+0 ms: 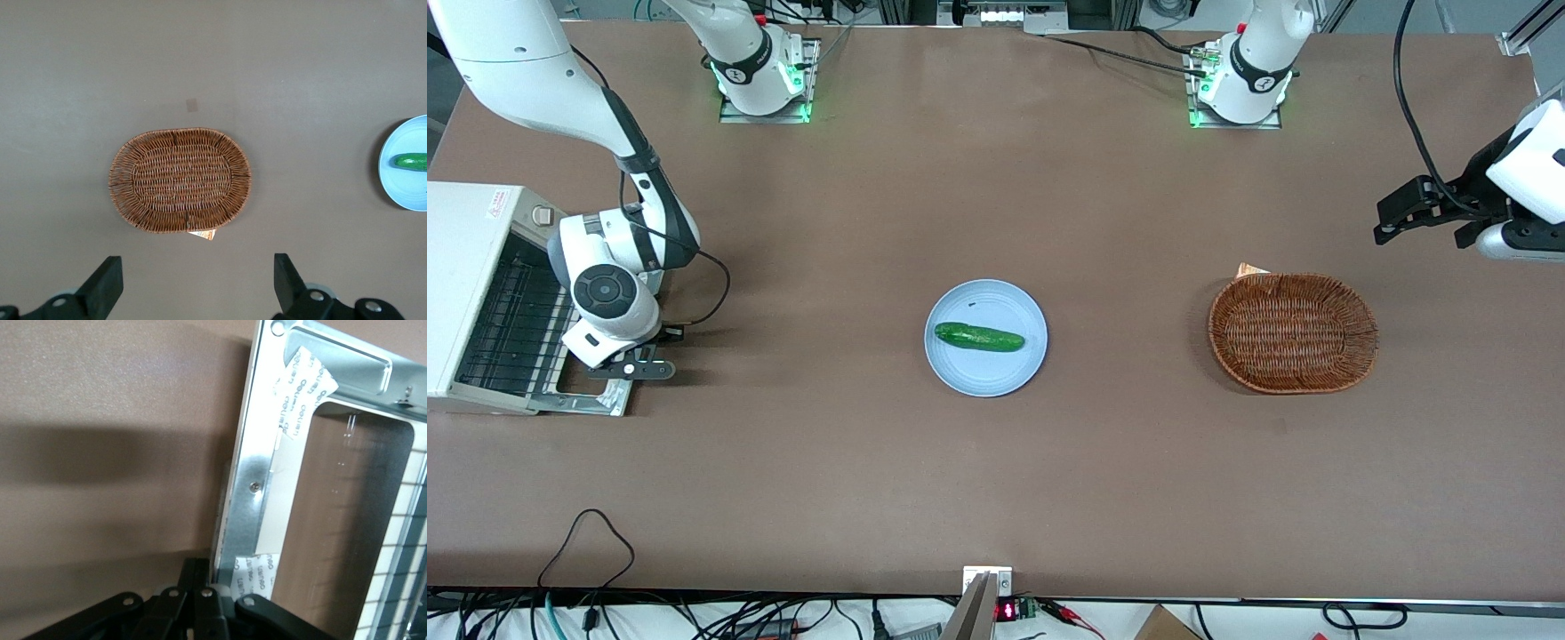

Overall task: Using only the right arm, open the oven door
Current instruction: 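Lift the right gripper away from the opened door and retract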

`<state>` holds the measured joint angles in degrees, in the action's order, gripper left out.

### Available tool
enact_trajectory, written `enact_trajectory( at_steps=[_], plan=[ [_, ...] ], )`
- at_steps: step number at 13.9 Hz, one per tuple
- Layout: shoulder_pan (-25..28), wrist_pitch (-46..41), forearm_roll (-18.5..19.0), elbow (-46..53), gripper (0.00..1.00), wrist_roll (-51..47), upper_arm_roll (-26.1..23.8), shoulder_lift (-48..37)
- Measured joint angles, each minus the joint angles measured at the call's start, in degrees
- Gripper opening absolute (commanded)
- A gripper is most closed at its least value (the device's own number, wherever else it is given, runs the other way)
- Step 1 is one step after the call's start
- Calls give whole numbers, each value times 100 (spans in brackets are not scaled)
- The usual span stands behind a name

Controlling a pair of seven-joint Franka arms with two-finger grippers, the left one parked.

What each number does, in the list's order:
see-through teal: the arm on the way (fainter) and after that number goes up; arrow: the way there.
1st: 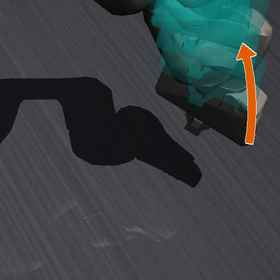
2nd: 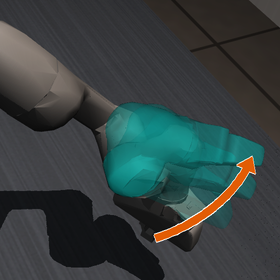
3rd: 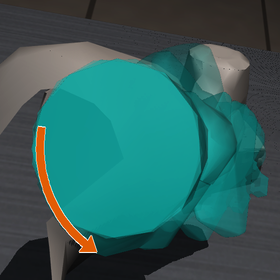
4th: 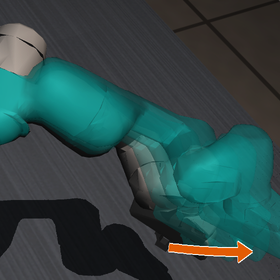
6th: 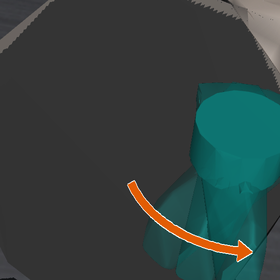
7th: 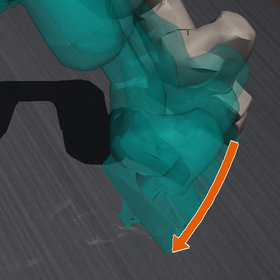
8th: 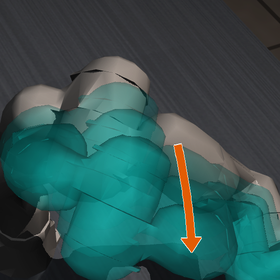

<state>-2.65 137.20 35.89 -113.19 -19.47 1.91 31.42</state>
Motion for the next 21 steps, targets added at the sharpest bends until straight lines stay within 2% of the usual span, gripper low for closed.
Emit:
enact_trajectory(
  at_steps=[5, 9, 14, 21],
  plan=[
    [-44, -11, 106, 25, 1, 6, -87, -10],
    [-58, -16, 91, 120, 0, 10, -341, -107],
    [30, -149, -633, 172, 0, 23, -545, -526],
    [204, -1355, -2536, 300, 0, 429, -690, -1904]
  ],
)
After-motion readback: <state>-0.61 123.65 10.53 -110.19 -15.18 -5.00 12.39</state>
